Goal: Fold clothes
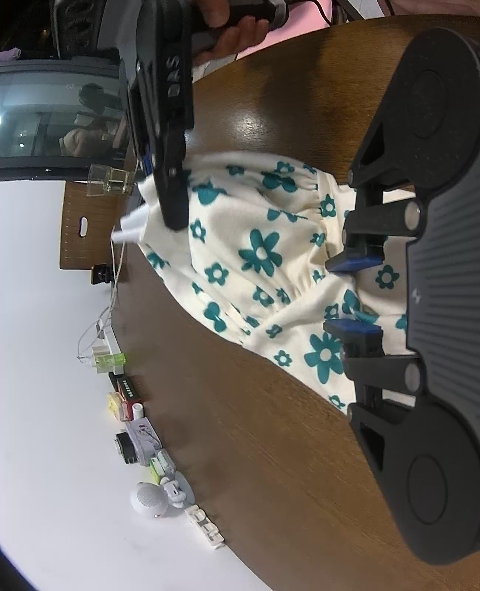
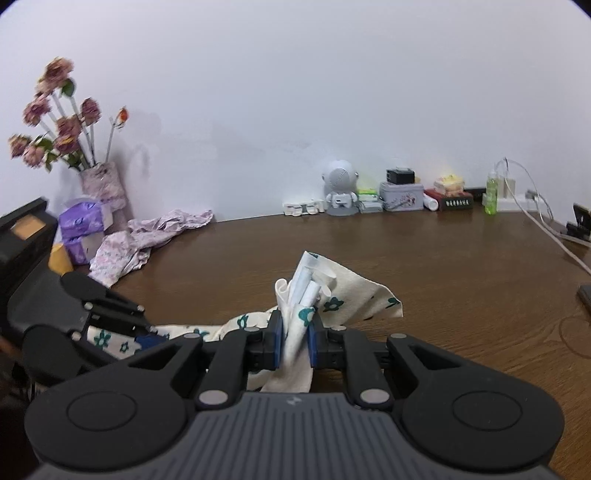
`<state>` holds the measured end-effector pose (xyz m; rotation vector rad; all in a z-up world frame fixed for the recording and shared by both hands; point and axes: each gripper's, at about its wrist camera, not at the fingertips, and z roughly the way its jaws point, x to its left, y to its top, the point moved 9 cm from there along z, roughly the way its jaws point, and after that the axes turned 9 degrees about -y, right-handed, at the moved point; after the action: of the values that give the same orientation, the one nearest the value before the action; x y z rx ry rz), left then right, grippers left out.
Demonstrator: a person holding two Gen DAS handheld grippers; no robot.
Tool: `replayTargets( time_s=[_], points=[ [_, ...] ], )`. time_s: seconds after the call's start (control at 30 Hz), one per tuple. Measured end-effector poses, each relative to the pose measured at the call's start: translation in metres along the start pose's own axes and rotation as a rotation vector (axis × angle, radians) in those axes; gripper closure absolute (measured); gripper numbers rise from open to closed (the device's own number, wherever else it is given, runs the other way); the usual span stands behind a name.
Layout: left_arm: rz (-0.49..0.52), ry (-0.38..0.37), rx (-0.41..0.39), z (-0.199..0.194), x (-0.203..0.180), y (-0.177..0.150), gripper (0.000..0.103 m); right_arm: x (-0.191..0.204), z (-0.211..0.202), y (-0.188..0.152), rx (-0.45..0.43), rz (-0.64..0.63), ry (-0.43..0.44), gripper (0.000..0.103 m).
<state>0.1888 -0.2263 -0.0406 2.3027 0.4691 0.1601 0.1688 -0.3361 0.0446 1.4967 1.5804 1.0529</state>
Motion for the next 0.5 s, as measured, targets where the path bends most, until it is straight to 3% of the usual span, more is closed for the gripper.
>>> replayTargets(
  time_s=[0.37,0.5],
  points=[
    [-0.065,-0.010,0.019,0.003,0.007,0.002,0.077,0.014,-0.011,-0.010,-0.015,-0.203,0.001,0.091],
    [-0.063,-0.005,0.026,0.003,0.006,0.003,0.077,0.016,-0.011,-0.009,-0.012,-0.221,0.003,0.091]
  ],
)
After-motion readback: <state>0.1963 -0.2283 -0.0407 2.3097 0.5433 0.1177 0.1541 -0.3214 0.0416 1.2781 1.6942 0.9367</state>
